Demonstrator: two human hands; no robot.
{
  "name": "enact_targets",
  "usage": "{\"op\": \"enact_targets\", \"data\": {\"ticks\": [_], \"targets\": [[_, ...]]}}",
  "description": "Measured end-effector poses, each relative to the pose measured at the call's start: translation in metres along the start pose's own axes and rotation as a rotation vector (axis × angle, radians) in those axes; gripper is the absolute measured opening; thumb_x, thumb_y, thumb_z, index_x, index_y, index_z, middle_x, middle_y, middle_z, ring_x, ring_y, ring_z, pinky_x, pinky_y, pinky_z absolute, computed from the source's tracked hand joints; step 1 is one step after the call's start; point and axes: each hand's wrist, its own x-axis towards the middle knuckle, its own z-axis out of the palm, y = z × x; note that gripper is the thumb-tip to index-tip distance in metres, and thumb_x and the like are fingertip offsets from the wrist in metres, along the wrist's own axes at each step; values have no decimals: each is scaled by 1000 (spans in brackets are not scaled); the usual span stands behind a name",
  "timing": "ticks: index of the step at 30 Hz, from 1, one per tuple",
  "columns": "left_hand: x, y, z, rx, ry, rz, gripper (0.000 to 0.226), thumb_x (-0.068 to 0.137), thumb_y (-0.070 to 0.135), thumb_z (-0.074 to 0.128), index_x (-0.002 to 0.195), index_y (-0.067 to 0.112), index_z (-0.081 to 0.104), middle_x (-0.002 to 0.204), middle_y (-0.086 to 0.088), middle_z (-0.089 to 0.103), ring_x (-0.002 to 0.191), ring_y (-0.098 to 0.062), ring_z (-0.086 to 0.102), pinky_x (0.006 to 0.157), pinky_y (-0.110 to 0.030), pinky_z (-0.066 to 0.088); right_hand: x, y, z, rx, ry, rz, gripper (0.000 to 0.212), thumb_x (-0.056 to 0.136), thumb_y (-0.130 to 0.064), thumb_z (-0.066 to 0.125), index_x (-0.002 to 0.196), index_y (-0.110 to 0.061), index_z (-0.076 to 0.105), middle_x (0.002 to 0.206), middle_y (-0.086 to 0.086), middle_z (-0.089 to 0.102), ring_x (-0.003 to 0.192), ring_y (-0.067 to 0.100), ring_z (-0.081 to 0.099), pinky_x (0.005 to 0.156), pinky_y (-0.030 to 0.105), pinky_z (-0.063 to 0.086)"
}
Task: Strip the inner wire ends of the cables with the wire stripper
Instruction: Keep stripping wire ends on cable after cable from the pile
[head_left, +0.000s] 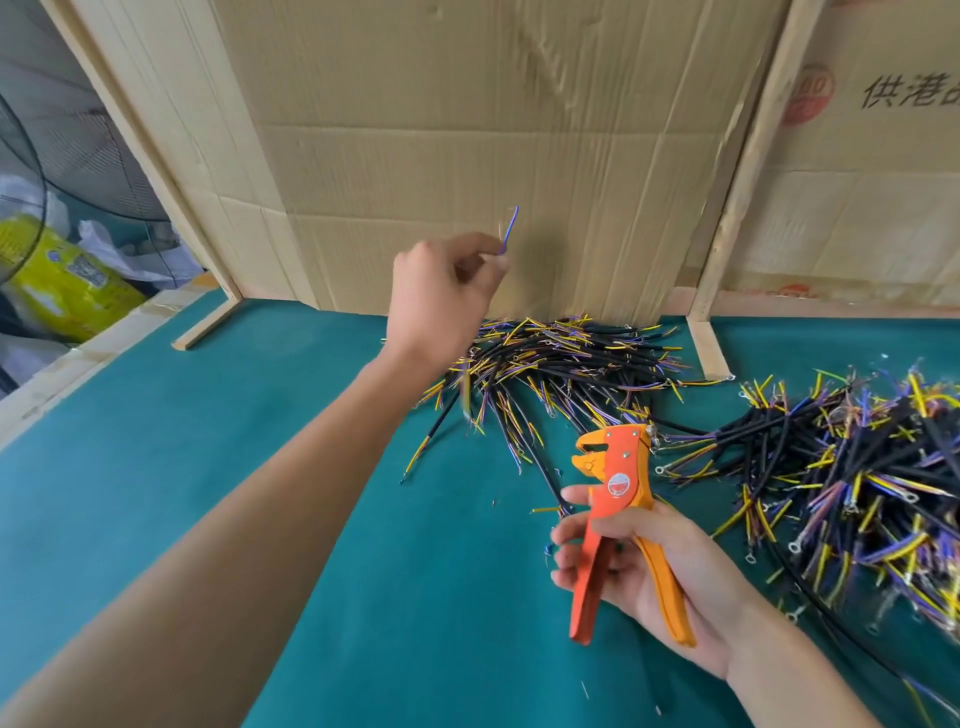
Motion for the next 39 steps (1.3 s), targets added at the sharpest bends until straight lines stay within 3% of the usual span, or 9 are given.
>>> {"op": "enact_targets", "data": {"ticks": [4, 8, 12, 21, 24, 30, 33, 39], "targets": [[-74, 0, 5, -495, -142, -344, 19, 89, 2, 69, 73, 11, 73, 57, -5, 59, 45, -20, 52, 43, -23, 43, -1, 0, 1, 3, 12, -9, 58, 73, 1, 68, 130, 1, 59, 99, 36, 64, 76, 42, 64, 71, 50, 59], [-148, -17, 20, -608, -168, -566, 19, 87, 4, 74, 92, 20, 82, 61, -6, 55, 45, -16, 48, 39, -22, 37, 0, 1, 3, -42, 15, -16, 60, 73, -2, 64, 132, 1, 58, 100, 34, 65, 75, 39, 66, 70, 49, 60], [-168, -26, 33, -698, -143, -664, 18, 87, 3, 73, 91, 18, 80, 66, -11, 55, 49, -19, 47, 42, -23, 39, -1, 1, 3, -21, 4, -17, 56, 76, 0, 61, 132, 2, 57, 98, 33, 64, 74, 39, 65, 70, 50, 60], [-166, -33, 40, -837, -46, -667, 6, 88, 2, 71, 90, 5, 67, 79, -15, 69, 61, -20, 66, 41, -22, 41, 3, -1, 1, -17, -26, -14, 55, 79, 4, 57, 134, 1, 56, 102, 36, 63, 76, 41, 63, 71, 51, 59], [-163, -36, 38, -830, -16, -669, 5, 89, 2, 71, 87, 6, 69, 78, -12, 68, 60, -17, 60, 44, -21, 41, 4, 0, -1, -19, -42, -10, 67, 71, 9, 61, 136, -3, 54, 113, 38, 64, 76, 41, 65, 70, 50, 59], [-156, -40, 40, -747, 11, -599, 15, 94, 4, 67, 83, 13, 70, 69, -1, 64, 53, -12, 50, 45, -19, 39, 7, 2, -3, -2, -66, -27, 55, 80, 4, 52, 134, -3, 56, 126, 36, 62, 88, 43, 69, 85, 56, 58], [-155, -41, 42, -670, -8, -517, 22, 94, 7, 66, 80, 24, 70, 69, 4, 63, 53, -11, 49, 47, -20, 39, 10, 2, -1, 0, -42, -7, 45, 85, -4, 59, 129, -6, 66, 122, 34, 65, 100, 48, 68, 89, 61, 56], [-155, -42, 43, -505, -41, -389, 16, 88, 19, 63, 82, 33, 67, 71, 14, 58, 62, -16, 47, 60, -31, 39, 9, 1, 2, -133, -60, 38, 45, 85, -9, 70, 130, -6, 65, 99, 30, 65, 81, 42, 67, 77, 53, 57]]}}
